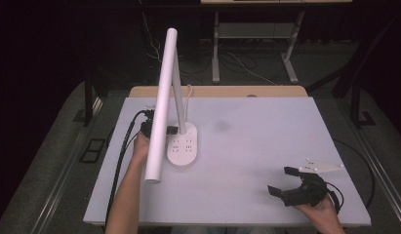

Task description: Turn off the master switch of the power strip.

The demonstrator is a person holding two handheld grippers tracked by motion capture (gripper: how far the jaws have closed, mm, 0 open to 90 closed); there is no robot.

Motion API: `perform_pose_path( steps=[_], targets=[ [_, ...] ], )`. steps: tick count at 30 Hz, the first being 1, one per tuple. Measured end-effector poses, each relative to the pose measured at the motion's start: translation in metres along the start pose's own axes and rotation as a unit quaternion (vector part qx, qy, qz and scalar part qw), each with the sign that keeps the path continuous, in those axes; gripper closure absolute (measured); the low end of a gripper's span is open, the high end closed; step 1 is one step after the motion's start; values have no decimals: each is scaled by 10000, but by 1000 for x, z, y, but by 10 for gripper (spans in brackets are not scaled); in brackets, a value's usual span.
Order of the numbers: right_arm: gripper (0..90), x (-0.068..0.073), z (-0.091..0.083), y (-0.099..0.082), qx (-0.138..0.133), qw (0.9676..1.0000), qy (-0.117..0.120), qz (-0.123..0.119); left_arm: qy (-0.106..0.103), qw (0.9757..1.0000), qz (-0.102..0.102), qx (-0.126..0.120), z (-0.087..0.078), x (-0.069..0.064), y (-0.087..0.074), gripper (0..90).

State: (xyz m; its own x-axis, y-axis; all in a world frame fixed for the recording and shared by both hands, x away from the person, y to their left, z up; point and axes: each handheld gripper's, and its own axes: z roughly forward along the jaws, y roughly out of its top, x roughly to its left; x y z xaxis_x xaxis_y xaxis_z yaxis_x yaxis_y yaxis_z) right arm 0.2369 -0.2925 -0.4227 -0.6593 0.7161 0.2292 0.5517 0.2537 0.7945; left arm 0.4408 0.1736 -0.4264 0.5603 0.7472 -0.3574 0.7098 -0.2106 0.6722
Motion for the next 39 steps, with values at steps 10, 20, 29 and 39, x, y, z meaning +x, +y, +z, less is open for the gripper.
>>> perform_pose_path(
  steps=[10, 20, 29, 39],
  targets=[
    [5, 3, -4, 0, -49, 10000, 15, -62, 466, 9989, -20, -26, 3, -8, 3, 900],
    [4, 3, -4, 0, -37, 10000, 13, -55, 315, 9994, -80, 97, 3, -9, 3, 900],
    [5, 3, -7, -2, -74, 10000, -15, -38, 353, 9992, -130, 119, 3, -9, 3, 900],
    [5, 2, -5, -2, -42, 10000, -21, -35, 298, 9996, 23, -3, 2, -8, 0, 900]
  ],
)
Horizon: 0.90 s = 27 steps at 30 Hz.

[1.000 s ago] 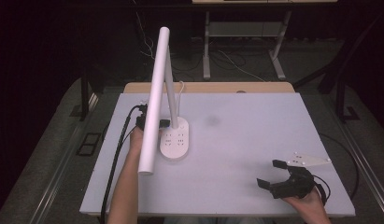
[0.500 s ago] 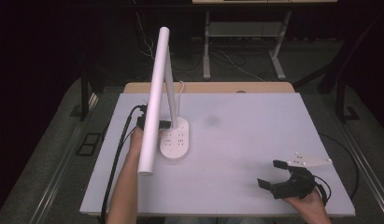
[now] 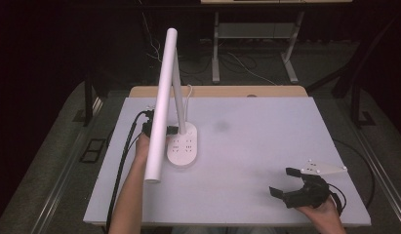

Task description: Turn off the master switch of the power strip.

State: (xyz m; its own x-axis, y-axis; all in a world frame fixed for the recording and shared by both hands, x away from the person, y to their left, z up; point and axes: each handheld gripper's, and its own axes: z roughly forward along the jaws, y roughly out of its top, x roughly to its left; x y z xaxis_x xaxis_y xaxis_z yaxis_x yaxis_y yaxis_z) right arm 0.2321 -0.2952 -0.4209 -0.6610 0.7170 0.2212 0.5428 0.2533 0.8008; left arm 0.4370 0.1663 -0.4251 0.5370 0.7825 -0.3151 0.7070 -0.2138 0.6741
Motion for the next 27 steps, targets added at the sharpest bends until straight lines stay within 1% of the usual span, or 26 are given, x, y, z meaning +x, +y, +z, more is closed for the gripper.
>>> perform_pose_path(
  steps=[1, 2, 3, 4, 5, 6, 7, 12, 16, 18, 20, 21, 23, 24, 25, 27],
  targets=[
    [5, 0, 0, 0, 5, 10000, 1, 5, 4, 10000, 57, -12, 0, 0, 0, 900],
    [4, 0, 0, 0, 5, 10000, 0, 6, 13, 10000, 66, -16, 0, -1, 0, 900],
    [5, 0, 0, 0, 4, 10000, 0, 8, -9, 9999, 140, -67, -2, -1, 0, 900],
    [5, 0, 0, 0, -2, 10000, -1, 6, 30, 9998, 174, -84, -1, -3, 0, 899],
    [5, 0, 0, 0, -4, 10000, -4, 4, 61, 9995, 297, -25, -1, -4, 0, 899],
    [4, 0, 0, 0, -10, 10000, -7, 0, 76, 9995, 308, -32, -1, -5, 0, 898],
    [5, 0, 0, 0, -4, 10000, 1, 8, 102, 9996, 271, -29, 0, -6, 1, 898],
    [5, 0, 1, 0, 24, 10000, 5, 33, 118, 9993, 355, 74, 0, -8, 5, 896],
    [5, -1, 0, 0, 8, 10000, -7, 16, 48, 9996, 269, 27, 0, -6, 5, 888],
    [5, -1, 0, 0, 11, 10000, -7, 24, 11, 9996, 281, 35, -1, -4, 5, 865],
    [5, -1, 0, 0, 11, 10000, -7, 16, -36, 9998, 189, -6, -2, -3, 5, 859],
    [4, -1, 0, 0, 7, 10000, -6, 23, -66, 9998, 181, -33, -2, -3, 5, 860],
    [5, -1, 0, 0, 8, 10000, 2, 51, -88, 9997, 230, -77, -4, -2, 6, 860],
    [5, -2, 0, 0, 12, 10000, 2, 49, -97, 9997, 189, -125, -6, -2, 7, 859],
    [5, -2, 0, 0, 12, 10000, 4, 52, -101, 9996, 205, -161, -7, -1, 7, 860],
    [5, -2, -1, -1, 5, 10000, -7, 41, -98, 9995, 178, -235, -11, -1, 8, 859]
  ],
)
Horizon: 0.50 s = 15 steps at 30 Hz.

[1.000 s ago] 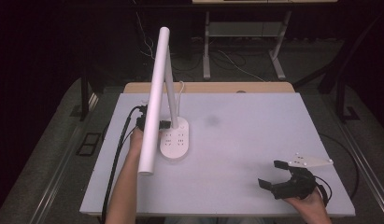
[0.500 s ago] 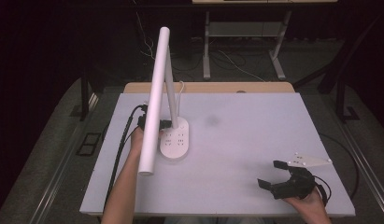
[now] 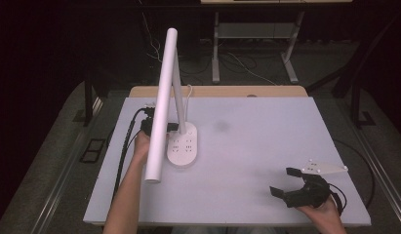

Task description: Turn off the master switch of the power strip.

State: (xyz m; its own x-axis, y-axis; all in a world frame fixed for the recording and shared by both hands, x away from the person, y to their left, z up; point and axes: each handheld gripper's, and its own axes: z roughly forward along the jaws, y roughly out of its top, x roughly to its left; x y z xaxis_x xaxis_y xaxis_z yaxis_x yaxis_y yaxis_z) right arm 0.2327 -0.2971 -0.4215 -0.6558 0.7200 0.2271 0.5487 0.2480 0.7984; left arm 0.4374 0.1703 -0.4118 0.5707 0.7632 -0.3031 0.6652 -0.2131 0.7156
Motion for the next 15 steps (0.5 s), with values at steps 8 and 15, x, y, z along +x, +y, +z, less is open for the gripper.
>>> perform_pose_path(
  steps=[8, 15],
  targets=[
    [5, 0, 0, 0, 10, 10000, 7, 7, 40, 9997, 73, -225, -19, 3, 5, 837],
    [5, 0, 1, 0, 11, 10000, 4, 21, 126, 9994, 39, -335, -36, 4, 7, 814]
  ],
)
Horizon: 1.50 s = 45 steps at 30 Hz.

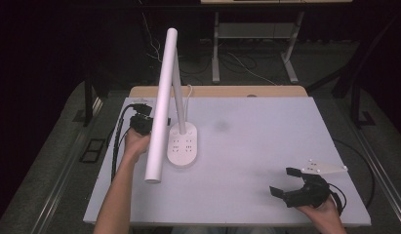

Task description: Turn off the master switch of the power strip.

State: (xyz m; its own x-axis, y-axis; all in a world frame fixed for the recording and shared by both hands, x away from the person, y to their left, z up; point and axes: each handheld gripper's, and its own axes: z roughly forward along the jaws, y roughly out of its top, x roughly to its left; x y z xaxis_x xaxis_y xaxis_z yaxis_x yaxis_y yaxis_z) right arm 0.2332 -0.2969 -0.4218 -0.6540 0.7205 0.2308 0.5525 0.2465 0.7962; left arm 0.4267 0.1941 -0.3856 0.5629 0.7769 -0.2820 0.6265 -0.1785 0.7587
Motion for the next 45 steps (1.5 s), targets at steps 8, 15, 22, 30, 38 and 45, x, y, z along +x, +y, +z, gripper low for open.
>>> perform_pose_path(
  steps=[8, 15, 22, 30, 38, 45],
  targets=[
    [4, 0, -1, 0, -23, 10000, -19, 3, -10, 9998, -3, -176, -20, 0, 3, 662],
    [5, 0, -1, 1, -36, 10000, -30, -7, -68, 9992, -170, -356, -38, -2, -2, 345],
    [4, 0, -1, 1, -40, 10000, -15, -15, 17, 9980, -171, -601, -54, -7, -19, 148],
    [4, 1, -1, 1, -50, 10000, -10, -21, -119, 9971, -362, -659, -65, -8, -42, 0],
    [4, 1, -1, 1, -51, 10000, -15, -23, -177, 9967, -313, -734, -73, -16, -59, 0],
    [4, 1, 0, 1, -44, 10000, -14, -31, -153, 9966, -209, -783, -80, -26, -70, 0]
  ],
)
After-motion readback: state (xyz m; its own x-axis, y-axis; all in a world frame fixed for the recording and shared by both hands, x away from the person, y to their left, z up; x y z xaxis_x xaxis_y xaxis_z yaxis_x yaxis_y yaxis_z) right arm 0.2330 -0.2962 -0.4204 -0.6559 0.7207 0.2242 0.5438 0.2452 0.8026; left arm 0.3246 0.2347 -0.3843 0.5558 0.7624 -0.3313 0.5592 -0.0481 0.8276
